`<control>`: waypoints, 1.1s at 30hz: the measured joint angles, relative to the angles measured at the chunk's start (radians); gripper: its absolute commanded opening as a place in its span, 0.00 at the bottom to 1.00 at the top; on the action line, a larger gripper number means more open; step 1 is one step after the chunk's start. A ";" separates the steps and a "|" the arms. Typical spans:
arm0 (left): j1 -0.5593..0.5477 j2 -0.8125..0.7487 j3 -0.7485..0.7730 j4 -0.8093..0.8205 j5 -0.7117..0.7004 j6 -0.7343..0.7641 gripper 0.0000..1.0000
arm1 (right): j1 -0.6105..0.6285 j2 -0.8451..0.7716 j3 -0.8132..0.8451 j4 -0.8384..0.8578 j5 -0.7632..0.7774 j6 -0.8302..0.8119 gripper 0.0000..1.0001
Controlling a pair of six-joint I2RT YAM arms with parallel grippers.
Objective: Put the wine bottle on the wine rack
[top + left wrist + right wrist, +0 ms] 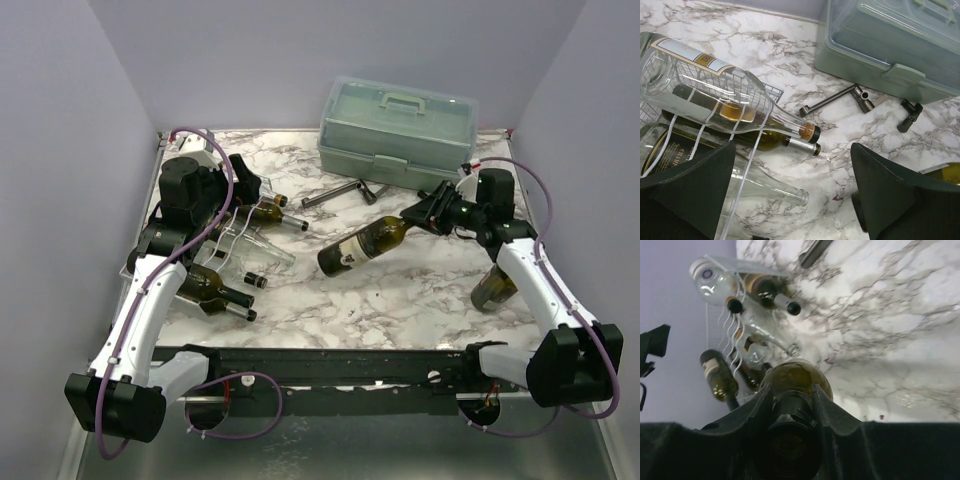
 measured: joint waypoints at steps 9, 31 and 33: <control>0.000 0.000 0.000 0.000 0.000 0.000 0.99 | 0.233 0.003 -0.174 0.356 0.004 0.298 0.00; 0.000 -0.013 0.000 0.000 -0.015 0.005 0.99 | 0.575 0.092 -0.220 0.799 0.387 0.682 0.01; 0.000 -0.013 0.000 0.000 -0.018 0.008 0.99 | 0.610 0.122 -0.220 0.828 0.439 0.700 0.01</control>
